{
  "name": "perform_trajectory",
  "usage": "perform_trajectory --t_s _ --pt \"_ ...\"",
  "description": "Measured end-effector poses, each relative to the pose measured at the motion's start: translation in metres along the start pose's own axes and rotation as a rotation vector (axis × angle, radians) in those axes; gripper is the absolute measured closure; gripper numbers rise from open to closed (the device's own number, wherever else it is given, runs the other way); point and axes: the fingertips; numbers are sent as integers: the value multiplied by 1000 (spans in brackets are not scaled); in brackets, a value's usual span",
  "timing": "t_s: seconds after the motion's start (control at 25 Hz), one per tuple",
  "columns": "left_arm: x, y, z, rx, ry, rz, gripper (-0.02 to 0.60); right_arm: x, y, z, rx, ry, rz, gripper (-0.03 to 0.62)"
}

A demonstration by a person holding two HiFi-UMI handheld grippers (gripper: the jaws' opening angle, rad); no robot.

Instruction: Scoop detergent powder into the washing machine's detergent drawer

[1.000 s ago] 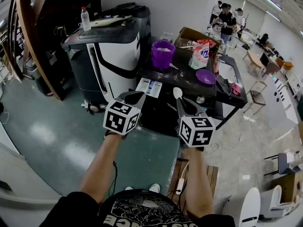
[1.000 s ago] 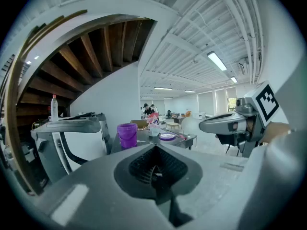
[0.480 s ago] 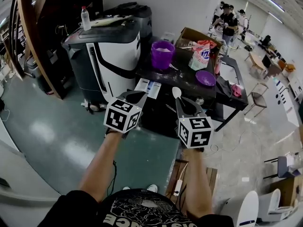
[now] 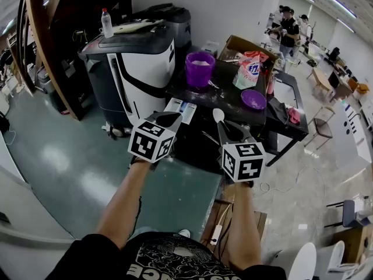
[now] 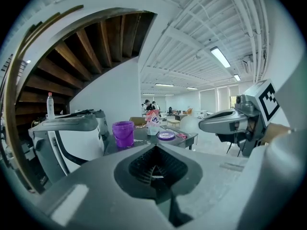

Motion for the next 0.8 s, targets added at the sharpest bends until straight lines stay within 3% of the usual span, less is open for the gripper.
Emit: perform_trajectory --t_s 0.8 --pt "8 33 -39 44 10 2 581 1 -20 -46 39 25 34 557"
Point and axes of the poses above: the fingertips, and each gripper's own axes: z backward along the fingers, y to its left, x out of its top, and after that the axes turned 4 degrees about y, right-handed
